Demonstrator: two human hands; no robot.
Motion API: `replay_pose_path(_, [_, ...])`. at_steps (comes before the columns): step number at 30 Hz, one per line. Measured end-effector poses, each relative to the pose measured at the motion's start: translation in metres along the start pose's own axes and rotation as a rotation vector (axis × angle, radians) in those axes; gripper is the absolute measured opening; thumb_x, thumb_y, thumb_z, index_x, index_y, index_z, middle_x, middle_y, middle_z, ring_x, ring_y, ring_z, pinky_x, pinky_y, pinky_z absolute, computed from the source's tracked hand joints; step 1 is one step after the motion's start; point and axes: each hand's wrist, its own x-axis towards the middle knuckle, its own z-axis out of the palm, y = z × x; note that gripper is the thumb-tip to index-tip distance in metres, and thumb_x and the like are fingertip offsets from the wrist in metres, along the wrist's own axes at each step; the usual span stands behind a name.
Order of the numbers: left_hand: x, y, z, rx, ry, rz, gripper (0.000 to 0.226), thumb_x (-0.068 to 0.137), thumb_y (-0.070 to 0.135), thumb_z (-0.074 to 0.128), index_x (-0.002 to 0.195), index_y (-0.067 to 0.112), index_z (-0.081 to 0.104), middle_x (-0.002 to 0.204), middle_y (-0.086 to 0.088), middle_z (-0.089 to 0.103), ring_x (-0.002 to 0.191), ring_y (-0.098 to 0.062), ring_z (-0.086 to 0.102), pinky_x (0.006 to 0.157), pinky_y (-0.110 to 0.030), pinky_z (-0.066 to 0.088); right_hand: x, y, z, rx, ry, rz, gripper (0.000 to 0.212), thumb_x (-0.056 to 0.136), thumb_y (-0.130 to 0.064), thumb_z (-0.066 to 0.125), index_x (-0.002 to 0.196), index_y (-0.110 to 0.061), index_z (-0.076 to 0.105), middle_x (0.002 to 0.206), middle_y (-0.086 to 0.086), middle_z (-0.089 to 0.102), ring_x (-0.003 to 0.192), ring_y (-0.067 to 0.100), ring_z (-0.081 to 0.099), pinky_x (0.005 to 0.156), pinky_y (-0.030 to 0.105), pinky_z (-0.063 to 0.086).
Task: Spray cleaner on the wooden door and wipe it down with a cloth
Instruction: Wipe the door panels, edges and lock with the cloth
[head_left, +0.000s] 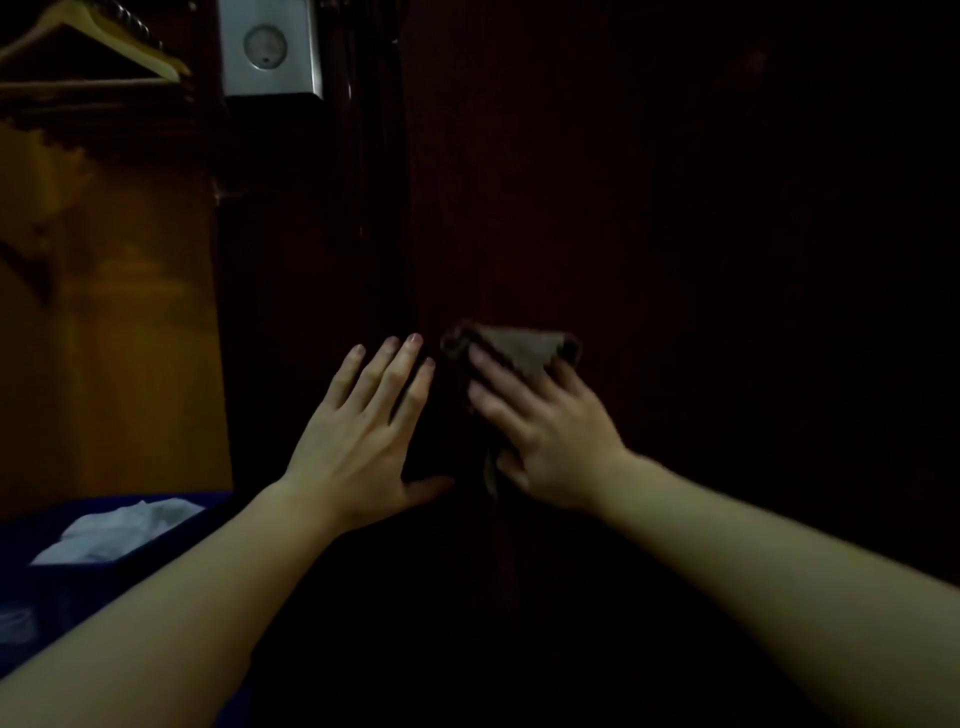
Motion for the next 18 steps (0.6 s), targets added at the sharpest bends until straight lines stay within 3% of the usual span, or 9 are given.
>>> replay_pose_path(6, [-0.01, 0.002, 0.006, -0.001, 0.003, 0.008, 0.12, 0.068, 0.088, 0.033, 0.149, 0.0, 0.017, 0.157, -0.022, 0.012, 0.147, -0.034, 0.008, 0.116, -0.055, 0.014, 0.042, -0.008, -0.007, 0.102, 0.036, 0.249, 0.065, 0.083, -0.039, 0.043, 0.144, -0.015, 0.04, 0.161, 0.009, 0.021, 0.148, 0.03, 0.015, 0.119, 0.05, 0.015])
replay_pose_path(12, [-0.035, 0.009, 0.021, -0.009, -0.033, 0.064, 0.119, 0.065, 0.086, 0.039, 0.146, -0.001, 0.025, 0.155, -0.023, 0.019, 0.145, -0.036, 0.013, 0.114, -0.058, 0.017, -0.066, -0.085, 0.039, 0.024, -0.039, 0.004, 0.073, 0.077, -0.049, 0.047, 0.142, -0.018, 0.036, 0.158, 0.008, 0.023, 0.133, 0.034, 0.035, 0.105, 0.05, 0.032])
replay_pose_path(15, [-0.045, 0.017, 0.025, 0.006, -0.052, 0.081, 0.121, 0.063, 0.087, 0.041, 0.146, 0.0, 0.024, 0.155, -0.023, 0.017, 0.145, -0.037, 0.013, 0.114, -0.058, 0.016, -0.106, -0.1, 0.049, -0.019, -0.086, -0.114, 0.082, 0.075, -0.054, 0.059, 0.144, -0.018, 0.034, 0.157, 0.007, 0.019, 0.132, 0.034, 0.033, 0.108, 0.05, 0.022])
replay_pose_path(18, [-0.05, 0.024, 0.027, -0.002, -0.042, 0.105, 0.123, 0.06, 0.084, 0.055, 0.146, 0.001, 0.025, 0.155, -0.023, 0.019, 0.144, -0.038, 0.017, 0.114, -0.058, 0.015, -0.106, -0.082, 0.042, -0.062, -0.111, -0.231, 0.074, 0.078, -0.053, 0.057, 0.143, -0.021, 0.037, 0.157, 0.004, 0.026, 0.132, 0.032, 0.04, 0.109, 0.049, 0.02])
